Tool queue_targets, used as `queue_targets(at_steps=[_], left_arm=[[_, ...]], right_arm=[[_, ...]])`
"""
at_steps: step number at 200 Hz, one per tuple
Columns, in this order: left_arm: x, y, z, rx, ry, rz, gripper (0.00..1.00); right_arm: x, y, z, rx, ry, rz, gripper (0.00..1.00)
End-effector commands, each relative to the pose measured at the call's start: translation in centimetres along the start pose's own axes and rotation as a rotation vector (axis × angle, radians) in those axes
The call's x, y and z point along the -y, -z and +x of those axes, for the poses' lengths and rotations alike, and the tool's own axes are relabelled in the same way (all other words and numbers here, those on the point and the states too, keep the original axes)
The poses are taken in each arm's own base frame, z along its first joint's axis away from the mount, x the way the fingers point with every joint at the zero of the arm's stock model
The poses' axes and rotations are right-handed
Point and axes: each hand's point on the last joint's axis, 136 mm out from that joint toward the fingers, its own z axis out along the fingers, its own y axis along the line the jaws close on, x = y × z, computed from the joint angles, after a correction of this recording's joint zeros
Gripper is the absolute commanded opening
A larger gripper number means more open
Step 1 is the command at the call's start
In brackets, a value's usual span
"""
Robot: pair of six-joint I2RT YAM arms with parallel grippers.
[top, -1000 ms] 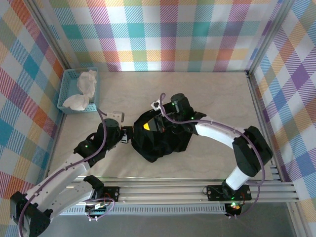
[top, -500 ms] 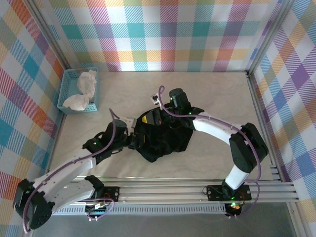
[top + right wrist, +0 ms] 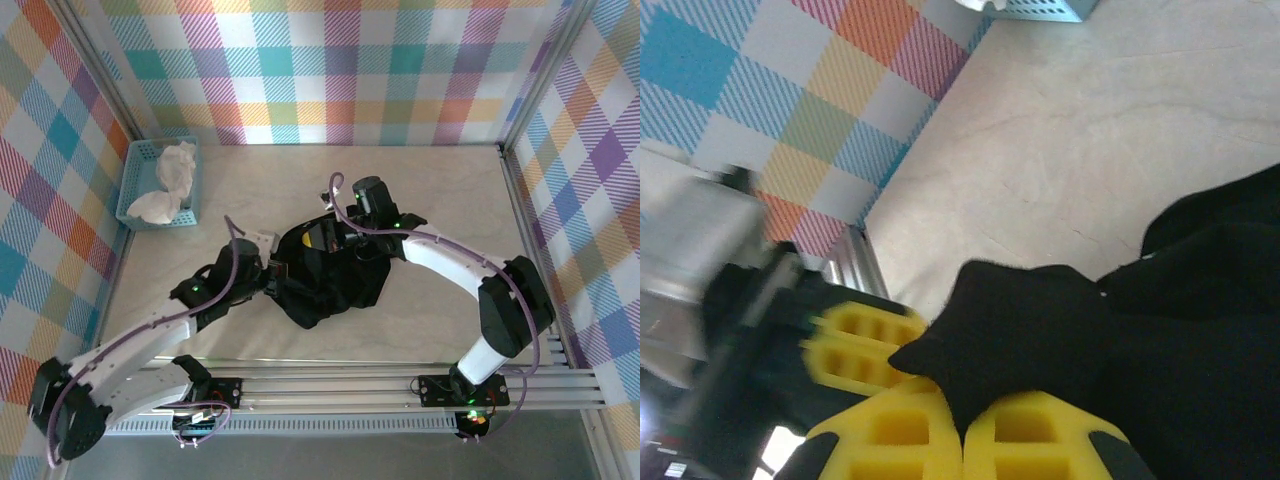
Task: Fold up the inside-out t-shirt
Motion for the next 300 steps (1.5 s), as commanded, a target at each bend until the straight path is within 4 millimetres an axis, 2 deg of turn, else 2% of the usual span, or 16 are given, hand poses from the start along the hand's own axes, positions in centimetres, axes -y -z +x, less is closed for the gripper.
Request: queue_targets(at_steps=[1, 21, 55, 82, 96, 109, 122, 134, 145, 167, 193, 201, 219, 230, 261, 300], left_arm=[[1.1, 2.4, -1.7, 0.137, 0.032, 0.073, 0.0], [2.4, 4.2, -1.8, 0.211, 0.049, 0.182, 0.0], [5.0, 4.6, 1.1, 0.171, -0.02, 0.39, 0.01], [7.1, 5.0, 2.5, 0.114, -0.091, 0.524, 0.33], [7.5, 5.3, 2.2, 0.12, -0.106, 0.537, 0.42], [6.8, 5.3, 1.2, 0.162, -0.107, 0.483, 0.48], [5.2, 5.2, -0.2, 0.218, -0.095, 0.372, 0.55], [2.7, 4.9, -1.6, 0.27, -0.062, 0.209, 0.6], [1.0, 4.6, -2.3, 0.284, -0.06, 0.1, 0.6], [0.6, 3.5, -3.1, 0.255, -0.14, 0.034, 0.6], [1.7, 1.5, -3.4, 0.202, -0.288, 0.053, 0.61], [1.9, 1.0, -3.6, 0.203, -0.332, 0.057, 0.64], [2.8, 0.1, -3.1, 0.208, -0.53, 0.093, 0.64], [3.1, -0.1, -2.3, 0.235, -0.678, 0.115, 0.66], [2.9, 0.1, -2.5, 0.319, -0.963, 0.068, 0.69], [3.7, -0.8, -2.3, 0.298, -1.208, 0.085, 0.68]], right_arm=[[-0.3, 1.6, -0.5, -0.006, 0.1, 0.075, 0.0], [-0.5, 2.2, -0.4, -0.021, 0.145, 0.098, 0.0], [-0.7, 2.5, 0.0, -0.035, 0.19, 0.098, 0.0], [-1.2, 2.7, 0.8, -0.051, 0.251, 0.066, 0.0], [-1.4, 2.9, 1.4, -0.06, 0.296, 0.044, 0.0], [-1.6, 3.1, 1.8, -0.065, 0.329, 0.029, 0.0], [-1.8, 3.2, 2.2, -0.07, 0.349, 0.012, 0.0], [-1.7, 3.2, 2.5, -0.076, 0.354, 0.006, 0.0], [-1.6, 3.2, 2.5, -0.075, 0.353, 0.005, 0.0], [-1.6, 3.0, 2.4, -0.076, 0.348, 0.006, 0.0], [-1.1, 2.9, 2.2, -0.078, 0.333, 0.02, 0.0], [-1.0, 2.9, 2.2, -0.078, 0.328, 0.021, 0.0], [-0.7, 2.9, 2.1, -0.083, 0.313, 0.026, 0.0], [-0.6, 2.9, 2.0, -0.086, 0.297, 0.023, 0.0], [-0.7, 2.8, 1.8, -0.107, 0.253, -0.01, 0.0], [-1.1, 2.5, 1.6, -0.125, 0.231, -0.063, 0.0]])
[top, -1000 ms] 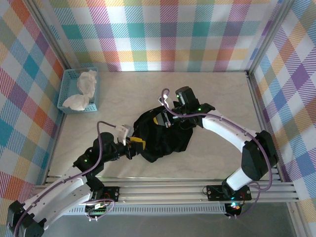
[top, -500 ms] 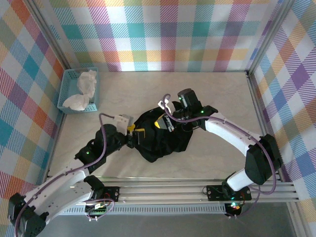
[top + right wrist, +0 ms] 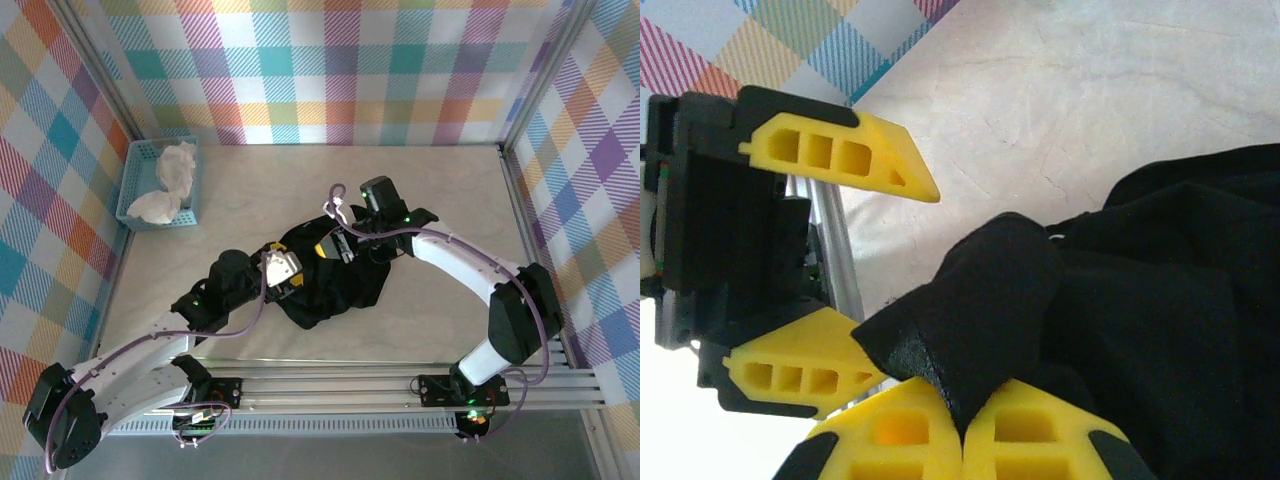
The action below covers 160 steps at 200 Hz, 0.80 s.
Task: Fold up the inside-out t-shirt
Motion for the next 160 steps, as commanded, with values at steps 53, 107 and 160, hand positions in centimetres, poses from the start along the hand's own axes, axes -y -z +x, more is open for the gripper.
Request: queue_targets(at_steps=[53, 107, 160], left_arm=[[0.0, -0.6, -4.3, 0.15, -0.302, 0.039, 0.6], [0.2, -0.3, -4.8, 0.189, -0.327, 0.037, 0.52], [-0.1, -1.1, -4.8, 0.179, -0.339, 0.03, 0.36]], right_arm=[[-1.2, 0.3, -1.1, -0.001, -0.015, -0.094, 0.0], [-1.0, 0.2, -1.4, 0.001, -0.027, -0.102, 0.0], [-0.9, 0.0, -1.1, -0.005, -0.043, -0.107, 0.0]])
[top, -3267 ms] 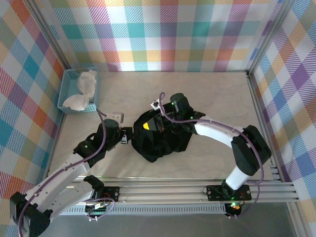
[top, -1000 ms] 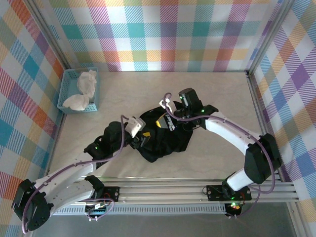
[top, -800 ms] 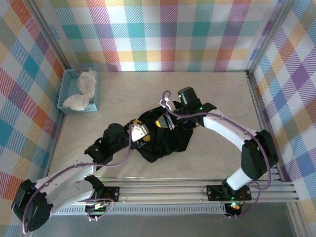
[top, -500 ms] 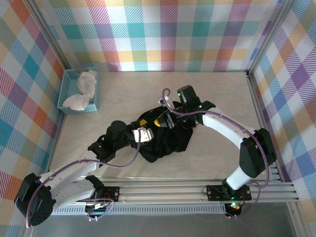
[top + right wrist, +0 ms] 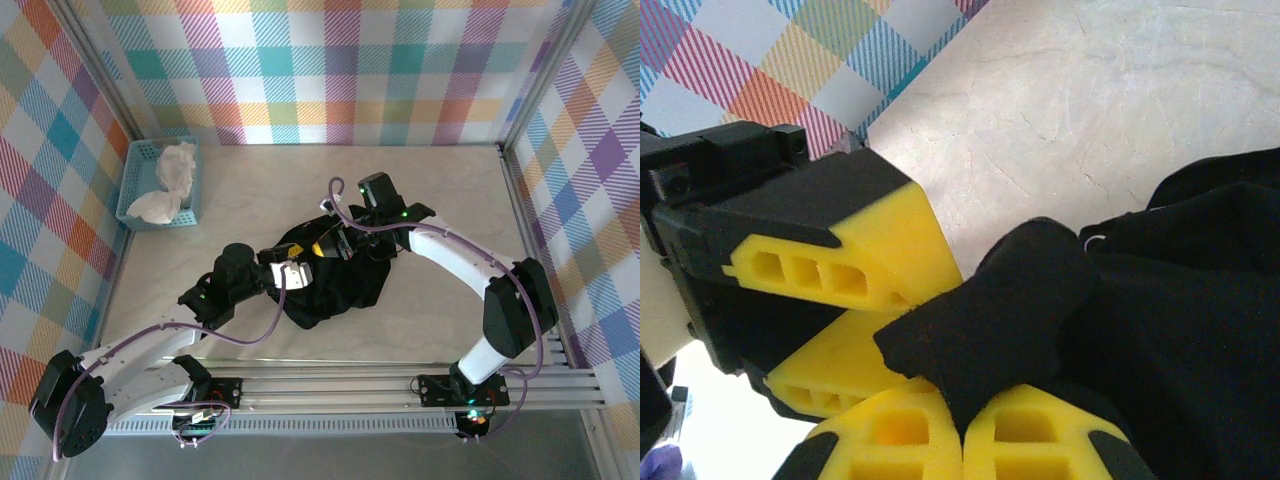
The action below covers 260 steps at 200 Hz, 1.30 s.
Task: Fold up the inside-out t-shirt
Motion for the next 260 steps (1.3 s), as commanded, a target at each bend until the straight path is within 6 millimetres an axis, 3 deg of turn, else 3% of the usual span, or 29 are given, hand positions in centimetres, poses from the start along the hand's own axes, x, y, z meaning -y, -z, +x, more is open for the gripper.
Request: queue_targets(at_steps=[1, 53, 95, 135, 156, 181, 223, 260], left_arm=[[-1.5, 0.0, -2.1, 0.07, -0.036, -0.039, 0.35], [-1.8, -0.3, -2.4, 0.08, -0.026, -0.041, 0.15], [-1.8, 0.2, -2.7, 0.091, -0.001, -0.037, 0.06], [-1.9, 1.3, -2.6, 0.079, 0.071, -0.037, 0.0], [-1.6, 2.0, -2.2, 0.075, 0.118, -0.035, 0.0], [-2.8, 2.5, -1.9, 0.072, 0.226, -0.088, 0.0], [-6.9, 3.8, -1.4, 0.071, 0.457, -0.239, 0.0], [-7.7, 5.2, -0.7, 0.099, 0.495, -0.301, 0.0]], right_arm=[[-0.3, 0.1, -0.7, 0.009, 0.001, -0.031, 0.0], [-0.2, 0.1, -0.7, 0.009, -0.001, -0.029, 0.0], [0.2, 0.2, -0.6, 0.006, -0.004, 0.0, 0.0], [2.1, 0.6, -0.8, 0.002, -0.049, 0.12, 0.02], [3.2, 1.0, -0.8, -0.002, -0.072, 0.196, 0.08], [4.2, 1.8, -0.8, -0.006, -0.089, 0.288, 0.22], [2.8, 4.4, 0.3, 0.029, -0.006, 0.367, 0.43], [2.4, 3.3, 3.4, 0.02, -0.037, 0.283, 0.49]])
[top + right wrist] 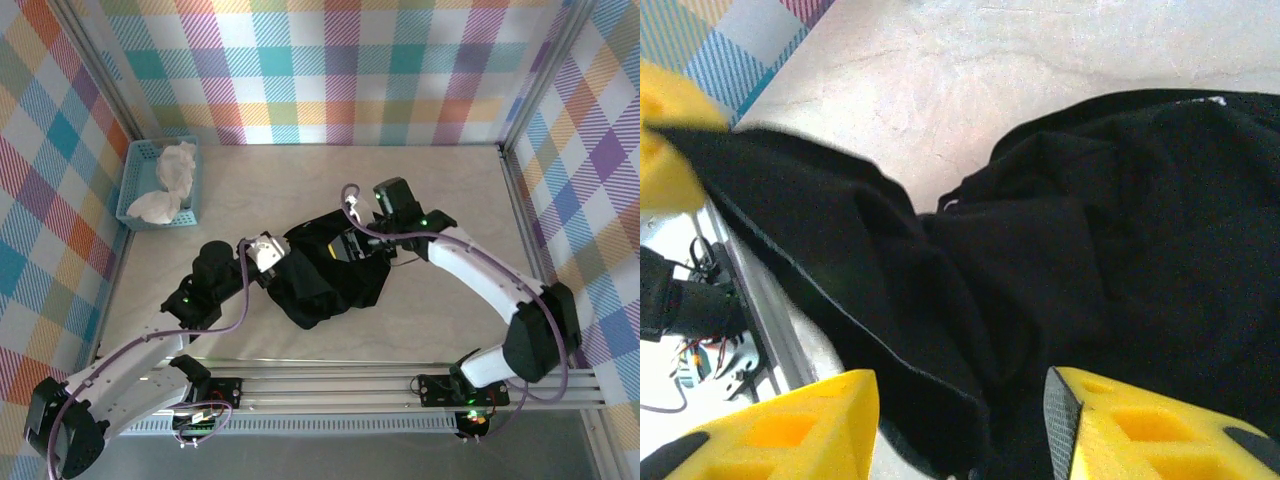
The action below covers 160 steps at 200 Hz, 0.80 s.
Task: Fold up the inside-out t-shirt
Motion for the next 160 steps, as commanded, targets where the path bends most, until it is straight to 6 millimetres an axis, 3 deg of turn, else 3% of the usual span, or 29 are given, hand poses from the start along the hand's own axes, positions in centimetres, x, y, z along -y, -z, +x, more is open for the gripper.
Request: queue_targets(at_steps=[1, 22, 74, 140, 160], left_arm=[[-1.8, 1.2, -2.0, 0.09, 0.077, -0.073, 0.0], [-1.8, 1.5, -1.8, 0.084, 0.085, -0.072, 0.0], [-1.9, 1.4, -1.6, 0.07, 0.09, -0.069, 0.0], [-2.0, 1.0, -1.6, 0.058, 0.095, -0.067, 0.0], [-2.0, 1.0, -1.6, 0.055, 0.097, -0.067, 0.0]], right_arm=[[0.0, -0.7, 1.6, -0.015, -0.011, -0.041, 0.49], [-0.1, -1.7, 3.2, -0.033, -0.034, -0.083, 0.56], [0.2, -3.8, 5.0, -0.038, -0.05, -0.146, 0.56], [-0.5, -4.9, 6.4, -0.047, -0.073, -0.242, 0.5], [-0.4, -5.1, 6.3, -0.045, -0.073, -0.25, 0.42]])
